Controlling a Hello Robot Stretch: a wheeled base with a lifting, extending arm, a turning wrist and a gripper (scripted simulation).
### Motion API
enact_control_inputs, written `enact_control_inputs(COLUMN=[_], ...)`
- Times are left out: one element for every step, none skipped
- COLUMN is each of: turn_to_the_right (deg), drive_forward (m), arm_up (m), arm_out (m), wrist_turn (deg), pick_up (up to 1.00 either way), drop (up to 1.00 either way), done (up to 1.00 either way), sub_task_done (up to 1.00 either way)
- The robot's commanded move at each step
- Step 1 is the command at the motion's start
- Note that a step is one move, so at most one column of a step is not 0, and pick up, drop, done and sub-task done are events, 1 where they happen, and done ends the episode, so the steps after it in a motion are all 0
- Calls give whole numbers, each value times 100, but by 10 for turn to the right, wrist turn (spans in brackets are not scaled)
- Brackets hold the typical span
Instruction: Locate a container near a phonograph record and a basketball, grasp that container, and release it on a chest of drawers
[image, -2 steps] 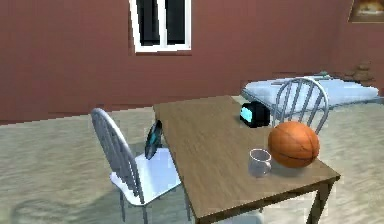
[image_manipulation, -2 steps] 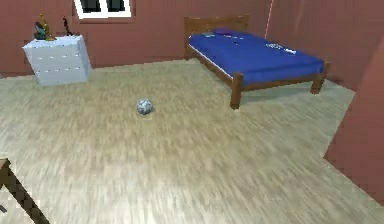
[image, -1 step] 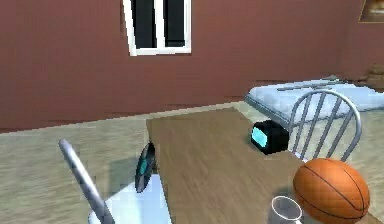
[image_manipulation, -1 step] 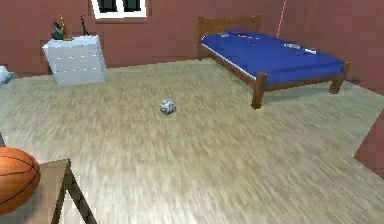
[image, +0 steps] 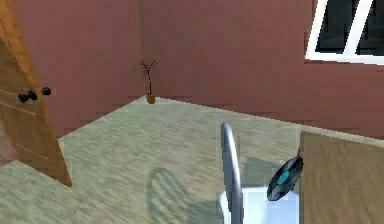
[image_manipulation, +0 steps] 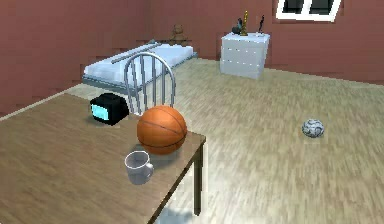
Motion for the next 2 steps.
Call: enact_control_inputs(turn_to_the_right=[-120,0], drive_forward=[0,0], arm_up=[0,50], arm_out=[0,0], wrist_turn=[0,0], pick_up=[0,0], drop=[0,0], done=[0,0], sub_task_done=[0,0])
